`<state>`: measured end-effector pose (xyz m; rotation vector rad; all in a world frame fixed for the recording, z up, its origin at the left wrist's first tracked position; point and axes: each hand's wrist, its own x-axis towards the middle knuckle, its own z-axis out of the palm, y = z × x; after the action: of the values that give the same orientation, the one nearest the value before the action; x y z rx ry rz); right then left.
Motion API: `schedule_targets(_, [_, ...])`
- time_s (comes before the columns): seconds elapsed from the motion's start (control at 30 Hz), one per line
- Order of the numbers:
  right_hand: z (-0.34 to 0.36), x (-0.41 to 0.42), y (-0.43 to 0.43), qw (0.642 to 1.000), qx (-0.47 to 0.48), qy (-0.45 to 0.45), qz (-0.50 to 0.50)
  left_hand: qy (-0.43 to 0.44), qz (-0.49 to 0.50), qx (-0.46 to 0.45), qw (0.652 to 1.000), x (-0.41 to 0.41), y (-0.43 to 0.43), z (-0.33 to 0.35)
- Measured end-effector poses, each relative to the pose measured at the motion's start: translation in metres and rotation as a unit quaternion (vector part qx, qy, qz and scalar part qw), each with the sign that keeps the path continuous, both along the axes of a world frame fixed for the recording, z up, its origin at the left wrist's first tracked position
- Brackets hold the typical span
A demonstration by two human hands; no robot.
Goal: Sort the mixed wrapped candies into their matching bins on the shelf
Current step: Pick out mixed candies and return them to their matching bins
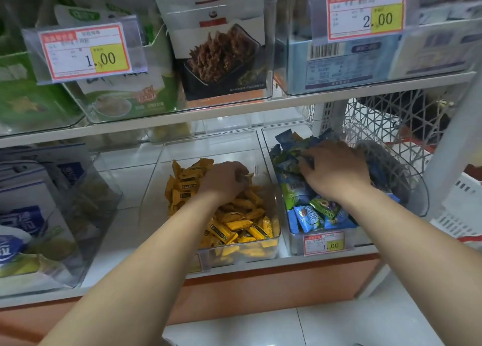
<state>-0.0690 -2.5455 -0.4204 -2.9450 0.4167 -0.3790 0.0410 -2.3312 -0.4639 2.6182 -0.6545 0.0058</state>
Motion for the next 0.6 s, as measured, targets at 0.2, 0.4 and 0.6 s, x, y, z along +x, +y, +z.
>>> schedule_targets(0.2, [0.015,-0.003,0.022,0.987,0.090,-0.116,0.072,0.019,0.028,-0.260,0.965,-0.019,0.019,0.030])
schedule_targets(0.4, [0.019,-0.005,0.072,0.900,0.376,-0.093,0.199,0.109,0.025,-0.452,0.885,-0.053,0.019,0.053])
schedule_targets(0.6, [0.012,-0.001,0.067,0.933,0.271,-0.188,0.145,0.079,0.017,-0.317,0.945,-0.061,0.050,0.062])
